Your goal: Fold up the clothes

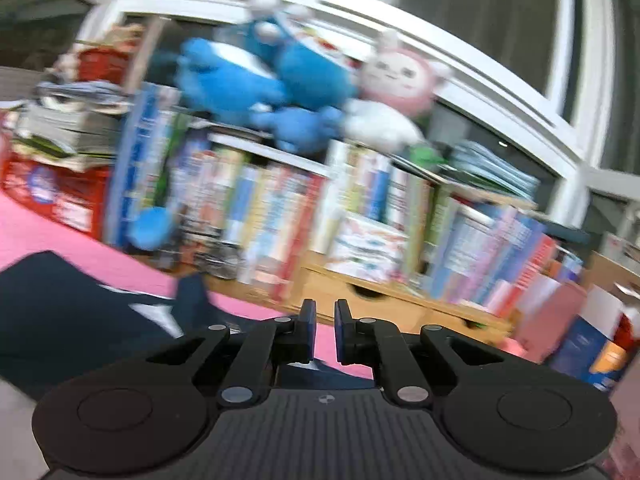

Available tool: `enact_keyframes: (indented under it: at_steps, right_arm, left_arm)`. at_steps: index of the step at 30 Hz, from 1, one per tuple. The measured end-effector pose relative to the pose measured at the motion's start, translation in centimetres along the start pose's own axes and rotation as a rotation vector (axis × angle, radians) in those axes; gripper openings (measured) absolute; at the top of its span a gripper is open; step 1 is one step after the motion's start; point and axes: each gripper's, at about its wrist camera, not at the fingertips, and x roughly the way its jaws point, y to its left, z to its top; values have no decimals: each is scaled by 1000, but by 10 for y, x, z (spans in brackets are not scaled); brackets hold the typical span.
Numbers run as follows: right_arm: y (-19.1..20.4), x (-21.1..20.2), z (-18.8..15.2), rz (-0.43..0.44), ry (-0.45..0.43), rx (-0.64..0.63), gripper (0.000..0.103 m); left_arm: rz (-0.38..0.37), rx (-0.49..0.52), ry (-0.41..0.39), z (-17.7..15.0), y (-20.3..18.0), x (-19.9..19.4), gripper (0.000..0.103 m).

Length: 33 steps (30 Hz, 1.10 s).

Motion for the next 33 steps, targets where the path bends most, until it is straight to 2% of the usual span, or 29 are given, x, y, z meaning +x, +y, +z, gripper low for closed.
enact_keyframes:
  at_steps: [3, 7, 9, 10, 13, 16, 17, 18, 19, 20, 22, 24, 28, 31, 32, 33]
  right_arm:
    - [-32, 21, -23, -34, 88, 87, 12]
    - [-62, 58, -78, 4, 291, 219, 13]
    - [-68, 76, -106, 18, 413, 254, 12]
    - [-66, 79, -117, 17, 436, 249, 12]
    - [-52, 68, -128, -9, 369, 158, 13]
    - [-45, 64, -120, 2, 375, 116, 19]
    - [-46, 60, -115, 21, 367, 122, 27]
    - [-48, 54, -109, 43, 345, 143, 41]
    - [-51, 47, -103, 60, 316, 169, 49]
    - [-53, 40, -97, 76, 286, 194, 61]
    - [-53, 27, -86, 120, 233, 229, 70]
    - [-51, 20, -74, 201, 210, 254, 80]
    - [-31, 23, -65, 296, 220, 241, 88]
    - [-7, 41, -68, 304, 282, 217, 92]
    - [2, 49, -69, 305, 304, 211, 97]
    - [10, 57, -71, 303, 330, 207, 99]
  left_arm:
    - [4, -9, 8, -2, 3, 2, 79]
    - [8, -17, 21, -4, 5, 5, 81]
    - [11, -18, 32, -7, 5, 8, 82]
    - [12, -18, 38, -9, 5, 9, 83]
    - [15, -14, 49, -12, 4, 12, 83]
    - [16, -6, 48, -11, 4, 11, 83]
    - [16, -4, 48, -11, 4, 11, 83]
    - [16, -5, 51, -11, 4, 11, 84]
    - [16, -6, 55, -11, 4, 12, 84]
    - [17, -8, 57, -12, 4, 13, 85]
    - [18, -11, 60, -12, 4, 14, 85]
    - [18, -12, 58, -12, 3, 14, 85]
    - [6, -31, 65, -13, 6, 15, 86]
    - [-7, -48, 68, -13, 8, 15, 86]
    - [-8, -50, 68, -13, 9, 15, 86]
    - [-8, -50, 68, -13, 8, 14, 86]
